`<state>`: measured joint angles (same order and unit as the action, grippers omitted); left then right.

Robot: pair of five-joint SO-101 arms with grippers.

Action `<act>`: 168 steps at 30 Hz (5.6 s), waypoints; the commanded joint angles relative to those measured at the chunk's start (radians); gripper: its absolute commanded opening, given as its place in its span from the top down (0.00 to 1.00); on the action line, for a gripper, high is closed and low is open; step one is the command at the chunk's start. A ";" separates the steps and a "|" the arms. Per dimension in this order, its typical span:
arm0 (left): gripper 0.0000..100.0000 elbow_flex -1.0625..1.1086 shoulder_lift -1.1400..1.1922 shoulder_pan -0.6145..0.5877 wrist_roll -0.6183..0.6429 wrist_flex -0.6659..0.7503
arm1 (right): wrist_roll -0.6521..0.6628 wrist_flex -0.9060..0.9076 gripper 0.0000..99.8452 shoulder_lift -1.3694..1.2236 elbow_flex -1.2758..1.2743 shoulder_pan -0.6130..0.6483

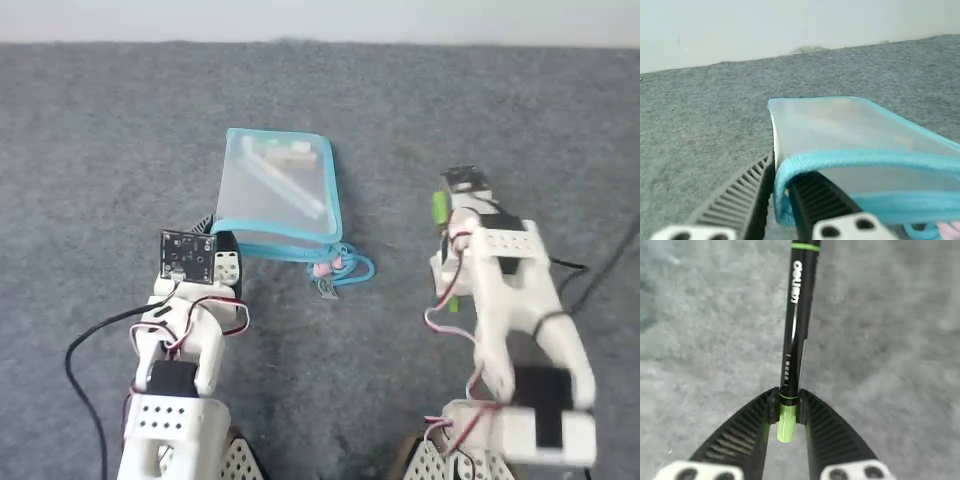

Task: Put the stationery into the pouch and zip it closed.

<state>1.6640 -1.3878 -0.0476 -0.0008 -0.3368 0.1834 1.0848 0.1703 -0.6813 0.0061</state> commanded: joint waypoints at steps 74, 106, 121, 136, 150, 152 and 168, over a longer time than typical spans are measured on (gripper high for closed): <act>0.99 0.028 0.003 0.293 -0.074 0.031 | -0.026 0.700 0.78 -0.231 1.048 0.463; 0.99 0.027 0.012 0.157 -0.071 0.072 | 0.037 0.090 0.86 0.677 -0.133 0.225; 0.99 0.025 0.002 0.218 -0.074 0.018 | 0.028 -0.087 0.86 0.475 -0.212 0.226; 0.99 0.028 0.003 0.094 -0.074 0.046 | 0.028 -0.298 0.96 0.661 -0.451 0.219; 0.99 0.028 0.003 0.084 -0.074 0.046 | 0.035 -0.444 0.96 0.923 -0.667 0.225; 0.99 0.028 0.003 0.084 -0.074 0.046 | 0.035 -0.458 0.96 0.934 -0.680 0.226; 0.99 -0.056 0.003 -0.044 0.020 0.101 | 0.034 -0.248 0.95 1.098 -0.658 0.452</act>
<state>1.6932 -1.3894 -0.0721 -0.0084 -0.2800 0.2064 0.8178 1.2244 -1.3748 0.4465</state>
